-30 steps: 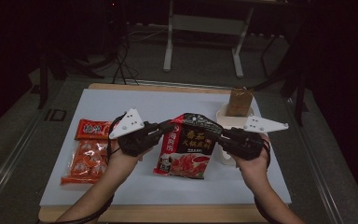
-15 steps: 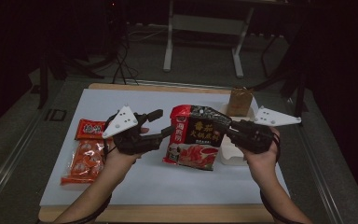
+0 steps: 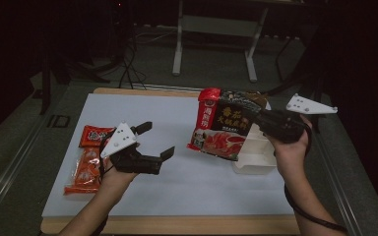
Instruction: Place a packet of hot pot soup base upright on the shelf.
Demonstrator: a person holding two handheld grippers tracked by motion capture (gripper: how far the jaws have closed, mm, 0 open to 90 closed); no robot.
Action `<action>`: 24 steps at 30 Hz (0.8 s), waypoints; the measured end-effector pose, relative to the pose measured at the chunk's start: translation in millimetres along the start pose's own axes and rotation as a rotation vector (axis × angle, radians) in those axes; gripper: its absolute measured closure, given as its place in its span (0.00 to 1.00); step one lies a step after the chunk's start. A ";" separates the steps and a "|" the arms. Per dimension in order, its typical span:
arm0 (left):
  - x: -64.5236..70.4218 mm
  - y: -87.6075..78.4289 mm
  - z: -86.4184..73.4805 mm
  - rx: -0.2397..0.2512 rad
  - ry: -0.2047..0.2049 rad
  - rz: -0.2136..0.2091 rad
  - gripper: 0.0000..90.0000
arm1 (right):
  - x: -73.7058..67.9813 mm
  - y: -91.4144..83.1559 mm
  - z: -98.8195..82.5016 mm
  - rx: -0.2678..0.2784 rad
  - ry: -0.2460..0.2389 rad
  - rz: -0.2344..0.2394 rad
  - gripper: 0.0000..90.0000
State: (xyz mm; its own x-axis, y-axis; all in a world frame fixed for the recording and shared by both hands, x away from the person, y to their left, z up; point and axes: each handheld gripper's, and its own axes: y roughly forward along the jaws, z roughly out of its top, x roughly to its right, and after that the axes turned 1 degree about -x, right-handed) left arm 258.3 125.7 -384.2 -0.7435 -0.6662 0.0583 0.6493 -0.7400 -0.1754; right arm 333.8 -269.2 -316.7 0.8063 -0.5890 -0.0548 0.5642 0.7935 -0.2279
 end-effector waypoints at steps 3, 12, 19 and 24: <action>-0.5 -1.5 -10.2 -0.003 0.019 -0.025 0.03 | 9.6 -2.2 0.4 0.012 0.015 -0.016 0.88; -2.7 -4.1 -42.1 -0.020 0.040 -0.039 0.03 | 35.2 -14.6 2.7 0.031 0.021 -0.093 0.88; -3.3 -11.1 -56.3 -0.050 0.054 -0.033 0.03 | 57.3 -24.9 2.3 0.034 0.027 -0.144 0.88; -5.2 -14.4 -65.6 -0.047 0.032 -0.038 0.03 | 74.3 -32.1 -3.4 0.035 0.050 -0.186 0.87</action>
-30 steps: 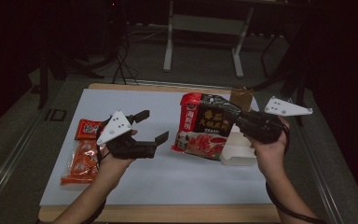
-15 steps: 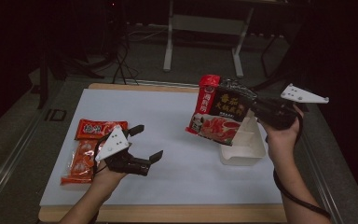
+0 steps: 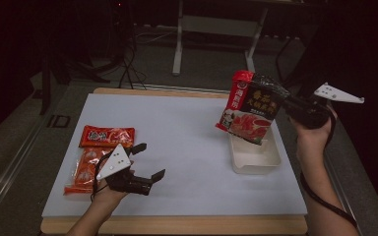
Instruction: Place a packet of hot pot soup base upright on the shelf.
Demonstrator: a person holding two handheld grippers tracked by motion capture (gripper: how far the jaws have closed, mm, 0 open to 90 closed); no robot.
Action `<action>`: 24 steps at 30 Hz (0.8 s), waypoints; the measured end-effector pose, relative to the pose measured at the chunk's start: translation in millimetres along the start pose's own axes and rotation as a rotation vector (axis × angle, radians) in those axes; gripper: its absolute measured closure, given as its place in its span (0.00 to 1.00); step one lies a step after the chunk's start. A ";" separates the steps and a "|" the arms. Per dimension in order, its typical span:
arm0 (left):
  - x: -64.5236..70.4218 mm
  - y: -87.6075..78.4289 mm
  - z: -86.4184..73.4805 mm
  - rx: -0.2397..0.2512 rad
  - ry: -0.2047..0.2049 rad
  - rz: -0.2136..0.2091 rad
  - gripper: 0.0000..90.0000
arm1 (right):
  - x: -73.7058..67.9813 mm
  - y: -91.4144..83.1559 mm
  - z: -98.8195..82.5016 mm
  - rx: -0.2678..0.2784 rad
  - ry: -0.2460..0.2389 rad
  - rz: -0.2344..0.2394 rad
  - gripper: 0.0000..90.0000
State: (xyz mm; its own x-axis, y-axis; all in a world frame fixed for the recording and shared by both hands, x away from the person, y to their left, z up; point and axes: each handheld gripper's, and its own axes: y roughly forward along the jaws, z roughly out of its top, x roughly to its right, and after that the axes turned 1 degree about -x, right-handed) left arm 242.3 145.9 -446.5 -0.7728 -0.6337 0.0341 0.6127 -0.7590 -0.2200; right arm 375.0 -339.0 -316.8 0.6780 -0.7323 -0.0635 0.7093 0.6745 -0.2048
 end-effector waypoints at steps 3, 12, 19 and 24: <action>-1.2 0.6 -6.5 -0.013 -0.005 -0.004 0.03 | 6.7 -1.6 -4.1 -0.001 -0.008 -0.034 0.87; 2.6 4.9 -19.3 -0.041 -0.016 -0.023 0.03 | 31.2 -1.8 -14.5 -0.011 -0.009 -0.083 0.87; 3.3 6.3 -23.3 -0.038 -0.033 -0.035 0.03 | 43.2 3.5 -23.7 -0.037 -0.054 -0.112 0.87; 3.3 6.3 -24.6 -0.038 -0.037 -0.037 0.03 | 48.7 8.7 -28.8 -0.055 -0.101 -0.096 0.86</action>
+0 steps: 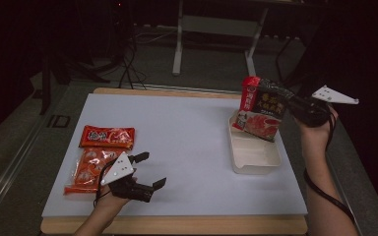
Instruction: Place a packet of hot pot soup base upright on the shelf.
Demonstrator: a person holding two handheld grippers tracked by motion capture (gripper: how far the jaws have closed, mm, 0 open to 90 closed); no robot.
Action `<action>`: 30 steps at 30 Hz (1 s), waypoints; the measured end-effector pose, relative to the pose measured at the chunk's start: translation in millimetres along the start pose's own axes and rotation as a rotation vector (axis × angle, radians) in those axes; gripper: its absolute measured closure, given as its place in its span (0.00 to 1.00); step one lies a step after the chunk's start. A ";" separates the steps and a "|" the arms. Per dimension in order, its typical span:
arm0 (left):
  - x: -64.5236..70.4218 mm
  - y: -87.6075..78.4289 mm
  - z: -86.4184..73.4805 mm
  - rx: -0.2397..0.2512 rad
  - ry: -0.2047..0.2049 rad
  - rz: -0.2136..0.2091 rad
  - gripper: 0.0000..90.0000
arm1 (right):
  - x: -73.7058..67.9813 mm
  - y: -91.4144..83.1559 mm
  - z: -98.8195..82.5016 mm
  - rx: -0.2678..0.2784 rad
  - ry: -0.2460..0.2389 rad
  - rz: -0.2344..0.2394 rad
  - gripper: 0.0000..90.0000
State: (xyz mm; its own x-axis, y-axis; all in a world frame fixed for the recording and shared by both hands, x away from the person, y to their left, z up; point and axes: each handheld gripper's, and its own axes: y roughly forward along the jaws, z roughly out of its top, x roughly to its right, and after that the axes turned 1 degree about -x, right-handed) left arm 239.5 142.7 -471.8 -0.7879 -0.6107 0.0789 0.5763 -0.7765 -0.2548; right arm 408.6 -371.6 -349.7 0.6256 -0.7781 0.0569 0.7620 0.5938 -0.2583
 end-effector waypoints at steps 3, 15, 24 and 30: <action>0.5 0.6 -1.0 0.000 -0.004 -0.002 0.03 | 3.1 4.2 -5.5 -0.002 -0.005 0.012 0.86; 0.0 1.8 -3.2 -0.006 -0.007 -0.003 0.03 | -0.2 23.5 -18.8 -0.027 -0.060 0.002 0.86; 1.0 1.5 -4.0 -0.007 -0.006 -0.007 0.03 | -2.6 31.8 -25.5 -0.040 -0.039 0.048 0.85; 0.4 0.9 -4.9 -0.005 -0.011 -0.005 0.03 | -1.1 32.2 -34.5 -0.033 -0.008 0.058 0.84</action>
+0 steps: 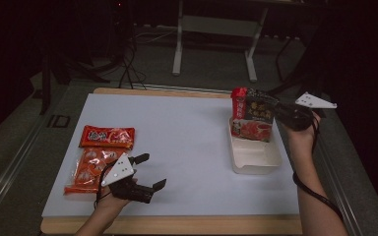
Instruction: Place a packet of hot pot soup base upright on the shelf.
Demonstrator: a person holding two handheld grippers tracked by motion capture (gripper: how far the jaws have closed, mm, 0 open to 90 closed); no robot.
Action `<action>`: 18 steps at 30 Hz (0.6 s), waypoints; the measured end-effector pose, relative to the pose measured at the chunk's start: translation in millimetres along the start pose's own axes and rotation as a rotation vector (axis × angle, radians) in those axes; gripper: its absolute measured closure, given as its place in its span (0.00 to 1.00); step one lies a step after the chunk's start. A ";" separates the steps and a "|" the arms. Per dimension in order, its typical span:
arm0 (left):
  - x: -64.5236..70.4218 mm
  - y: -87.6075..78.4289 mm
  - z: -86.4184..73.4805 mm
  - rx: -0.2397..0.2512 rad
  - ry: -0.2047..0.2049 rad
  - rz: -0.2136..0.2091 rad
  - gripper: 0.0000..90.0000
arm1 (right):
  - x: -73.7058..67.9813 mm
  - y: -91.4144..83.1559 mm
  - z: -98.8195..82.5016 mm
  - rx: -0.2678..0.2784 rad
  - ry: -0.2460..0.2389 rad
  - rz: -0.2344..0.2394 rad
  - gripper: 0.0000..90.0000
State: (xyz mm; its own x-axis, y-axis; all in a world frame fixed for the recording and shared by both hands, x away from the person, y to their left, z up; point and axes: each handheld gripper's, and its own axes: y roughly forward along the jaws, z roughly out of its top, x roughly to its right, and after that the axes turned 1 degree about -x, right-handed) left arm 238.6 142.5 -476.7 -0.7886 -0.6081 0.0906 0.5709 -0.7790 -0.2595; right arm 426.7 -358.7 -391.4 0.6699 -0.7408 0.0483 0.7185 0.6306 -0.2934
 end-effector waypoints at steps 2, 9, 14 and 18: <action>0.1 0.4 -0.3 -0.002 0.000 0.001 0.03 | 0.8 -0.4 -1.4 0.004 0.017 0.001 0.84; -0.1 0.0 -1.3 -0.004 -0.002 0.000 0.03 | 3.0 -1.6 -9.6 -0.008 0.037 -0.010 0.84; -0.1 -0.2 -1.1 -0.003 0.000 0.000 0.03 | 3.6 0.5 -23.9 -0.043 0.058 -0.009 0.82; 0.4 1.1 -1.3 -0.007 0.008 0.008 0.03 | 2.9 -0.9 -22.1 -0.061 0.084 -0.018 0.76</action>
State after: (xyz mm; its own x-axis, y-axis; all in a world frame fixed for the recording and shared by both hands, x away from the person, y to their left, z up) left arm 238.6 141.7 -478.2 -0.7856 -0.6135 0.0809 0.5759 -0.7726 -0.2674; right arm 423.9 -366.5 -412.1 0.6372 -0.7703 -0.0257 0.7157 0.6037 -0.3511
